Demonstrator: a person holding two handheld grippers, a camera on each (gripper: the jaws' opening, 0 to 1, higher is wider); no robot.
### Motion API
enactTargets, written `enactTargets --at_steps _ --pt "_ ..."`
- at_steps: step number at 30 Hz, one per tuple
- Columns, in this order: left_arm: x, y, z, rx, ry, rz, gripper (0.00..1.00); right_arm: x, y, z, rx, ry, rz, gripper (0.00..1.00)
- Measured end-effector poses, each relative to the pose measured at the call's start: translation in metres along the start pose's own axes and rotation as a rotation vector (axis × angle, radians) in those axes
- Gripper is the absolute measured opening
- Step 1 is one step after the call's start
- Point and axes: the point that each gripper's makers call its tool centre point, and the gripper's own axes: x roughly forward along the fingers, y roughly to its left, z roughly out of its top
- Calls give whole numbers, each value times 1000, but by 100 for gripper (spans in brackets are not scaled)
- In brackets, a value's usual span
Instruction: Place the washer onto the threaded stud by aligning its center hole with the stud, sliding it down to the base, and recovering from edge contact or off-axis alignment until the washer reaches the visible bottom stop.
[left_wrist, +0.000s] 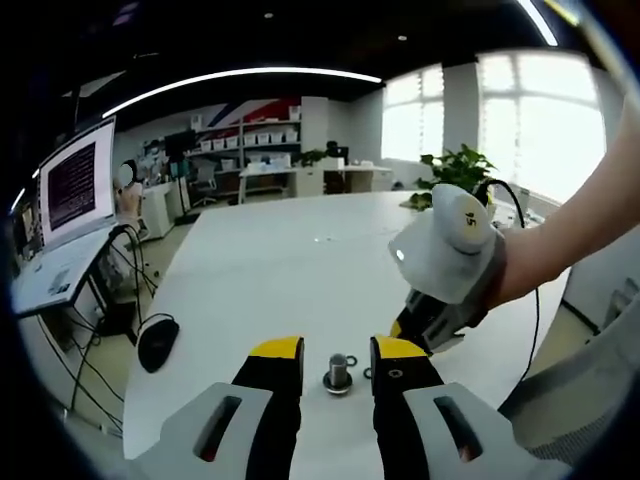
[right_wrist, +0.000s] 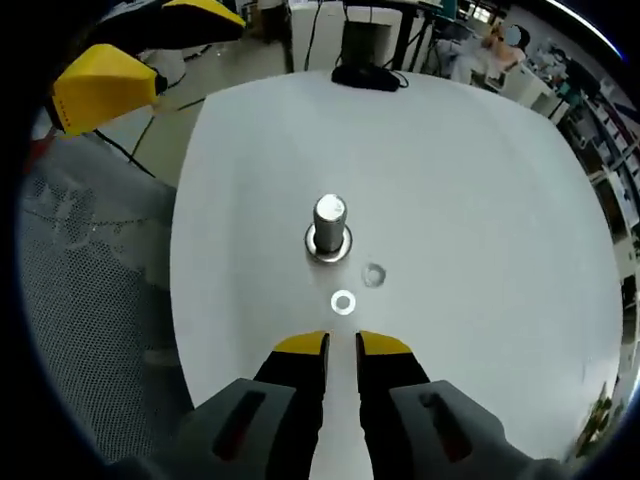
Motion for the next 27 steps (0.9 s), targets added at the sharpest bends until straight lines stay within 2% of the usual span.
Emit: enactTargets --at_steps 6,11,17,27 --pt "0 4 -1 -10 0 9 25 19 8 2 -48 17 44 13" --pt "-2 7 0 -25 -7 21 25 30 9 -3 -78 50 50 13" --pt "-2 9 0 -34 -8 27 25 32 4 2 -74 38 48 13" --pt "-1 10 0 -33 -4 28 25 33 3 18 -134 15 40 13"
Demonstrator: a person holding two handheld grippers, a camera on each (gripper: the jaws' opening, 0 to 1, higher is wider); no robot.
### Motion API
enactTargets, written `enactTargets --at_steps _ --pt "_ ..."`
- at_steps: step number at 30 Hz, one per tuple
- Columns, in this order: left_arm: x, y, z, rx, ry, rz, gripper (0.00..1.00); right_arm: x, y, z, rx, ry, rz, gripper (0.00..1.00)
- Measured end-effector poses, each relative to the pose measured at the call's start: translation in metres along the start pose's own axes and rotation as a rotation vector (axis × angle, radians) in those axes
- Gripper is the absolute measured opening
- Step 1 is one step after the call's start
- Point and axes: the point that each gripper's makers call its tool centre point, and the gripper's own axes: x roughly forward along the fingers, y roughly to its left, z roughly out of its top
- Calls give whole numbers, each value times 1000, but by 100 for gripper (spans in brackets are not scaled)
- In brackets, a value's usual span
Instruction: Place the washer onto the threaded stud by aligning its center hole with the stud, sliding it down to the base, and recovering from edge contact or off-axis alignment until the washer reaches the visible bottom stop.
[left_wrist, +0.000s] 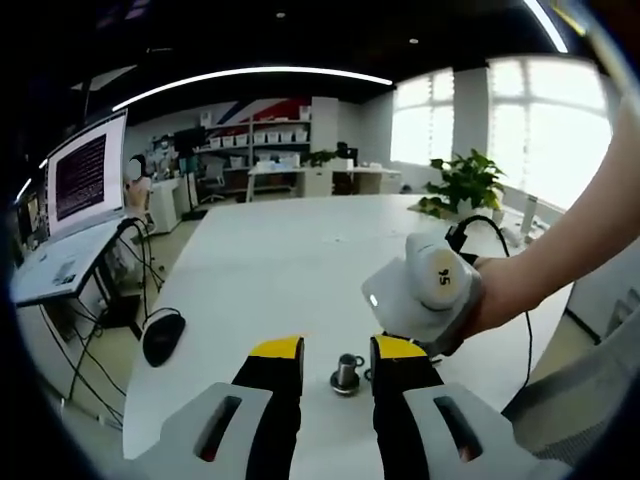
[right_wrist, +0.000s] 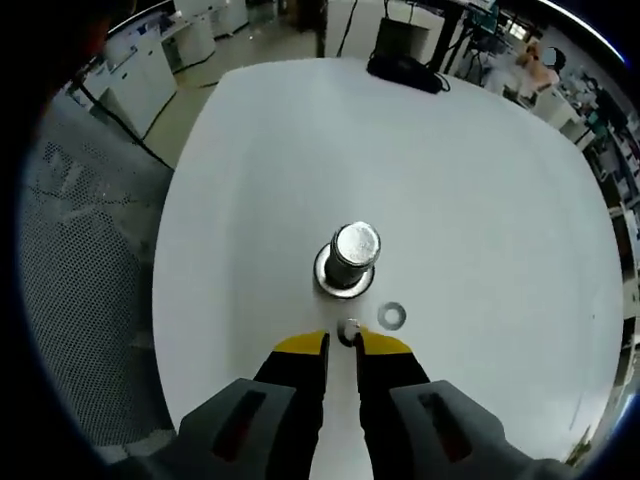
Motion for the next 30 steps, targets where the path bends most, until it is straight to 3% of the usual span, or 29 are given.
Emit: enactTargets --at_steps 6,11,17,21,24,30 --pt "1 -1 0 -1 0 -3 25 5 2 -5 -7 40 25 12" --pt "0 0 -1 -4 1 -2 25 4 6 -4 6 36 51 9" --pt "-1 3 -3 1 10 11 20 6 10 -6 -20 107 44 5" --pt "-2 9 -1 -50 -6 25 23 4 7 -7 15 98 35 5" --pt "-3 9 -1 -40 -3 30 23 5 7 -6 6 58 13 4" --pt "-2 8 -3 -39 5 28 23 4 9 -6 20 58 -6 4"
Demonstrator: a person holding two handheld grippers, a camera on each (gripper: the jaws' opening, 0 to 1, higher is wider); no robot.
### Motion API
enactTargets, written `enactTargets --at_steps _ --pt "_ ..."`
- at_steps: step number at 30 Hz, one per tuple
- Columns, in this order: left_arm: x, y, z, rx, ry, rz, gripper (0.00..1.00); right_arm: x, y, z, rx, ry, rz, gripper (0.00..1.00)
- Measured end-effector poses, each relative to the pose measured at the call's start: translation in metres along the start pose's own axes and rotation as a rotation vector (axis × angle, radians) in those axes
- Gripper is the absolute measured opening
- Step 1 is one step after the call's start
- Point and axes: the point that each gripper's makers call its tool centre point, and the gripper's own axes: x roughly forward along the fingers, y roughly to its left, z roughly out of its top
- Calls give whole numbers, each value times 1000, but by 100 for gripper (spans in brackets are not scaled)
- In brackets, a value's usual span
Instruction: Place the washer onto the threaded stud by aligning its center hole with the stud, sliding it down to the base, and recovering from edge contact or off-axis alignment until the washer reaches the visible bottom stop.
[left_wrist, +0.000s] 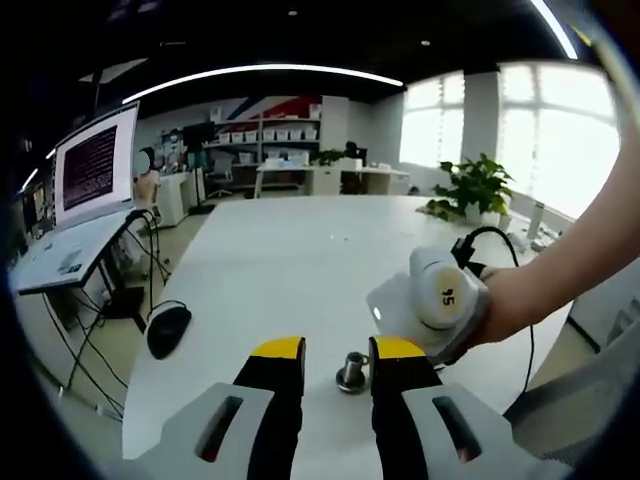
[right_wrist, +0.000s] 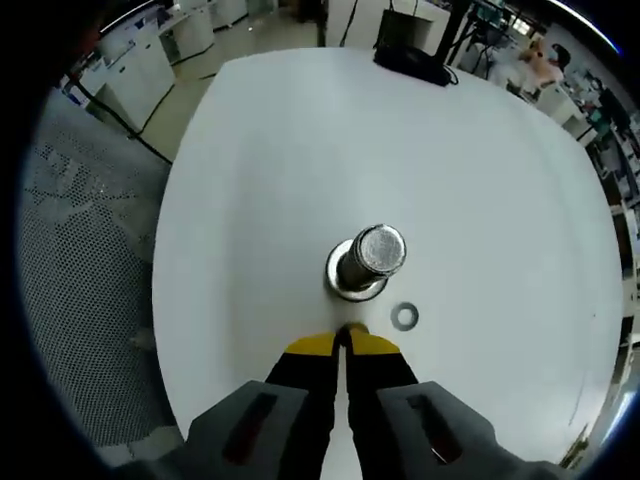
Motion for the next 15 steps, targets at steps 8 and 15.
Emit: enactTargets --at_steps 8,15 --pt "0 2 0 -18 -2 4 23 -9 1 -12 58 -7 4 3" --pt "1 -1 1 -16 -2 -8 23 -39 -8 -13 90 -66 -29 3"
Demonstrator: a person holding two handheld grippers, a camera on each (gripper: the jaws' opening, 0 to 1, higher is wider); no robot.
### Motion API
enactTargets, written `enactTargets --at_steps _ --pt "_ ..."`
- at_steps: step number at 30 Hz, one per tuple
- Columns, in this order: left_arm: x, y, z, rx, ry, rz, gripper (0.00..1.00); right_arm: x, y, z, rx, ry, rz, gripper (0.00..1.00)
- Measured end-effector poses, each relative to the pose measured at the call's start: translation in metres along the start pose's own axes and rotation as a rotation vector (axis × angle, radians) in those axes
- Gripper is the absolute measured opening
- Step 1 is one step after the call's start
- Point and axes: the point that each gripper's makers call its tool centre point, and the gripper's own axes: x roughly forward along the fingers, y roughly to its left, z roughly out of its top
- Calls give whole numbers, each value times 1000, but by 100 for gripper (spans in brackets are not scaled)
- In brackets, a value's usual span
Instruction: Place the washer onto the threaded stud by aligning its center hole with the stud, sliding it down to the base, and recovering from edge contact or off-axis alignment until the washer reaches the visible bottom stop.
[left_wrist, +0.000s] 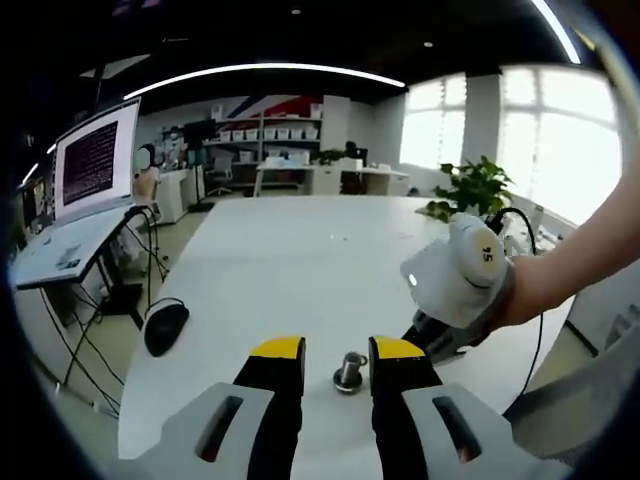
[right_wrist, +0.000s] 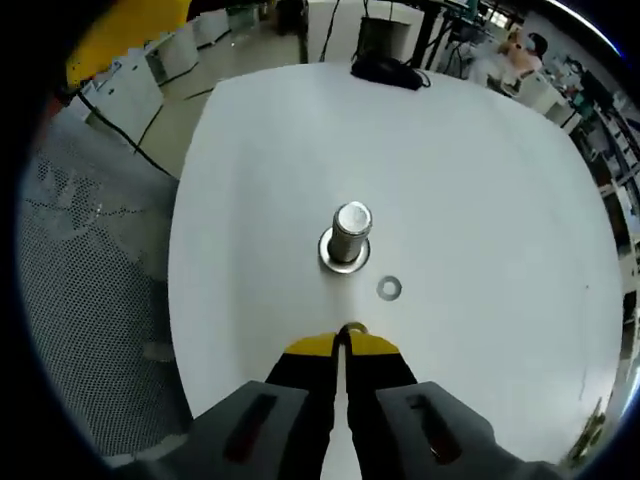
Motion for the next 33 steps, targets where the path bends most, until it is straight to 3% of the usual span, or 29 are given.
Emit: enactTargets --at_steps 5,21,33 --pt "1 -3 0 7 1 -12 23 -20 -11 -5 24 -33 -35 3" --pt "1 -16 3 53 -11 -48 24 -84 -32 -48 107 -60 -157 3" --pt "1 -20 9 66 -34 -59 24 -100 -44 -76 149 -51 -201 3"
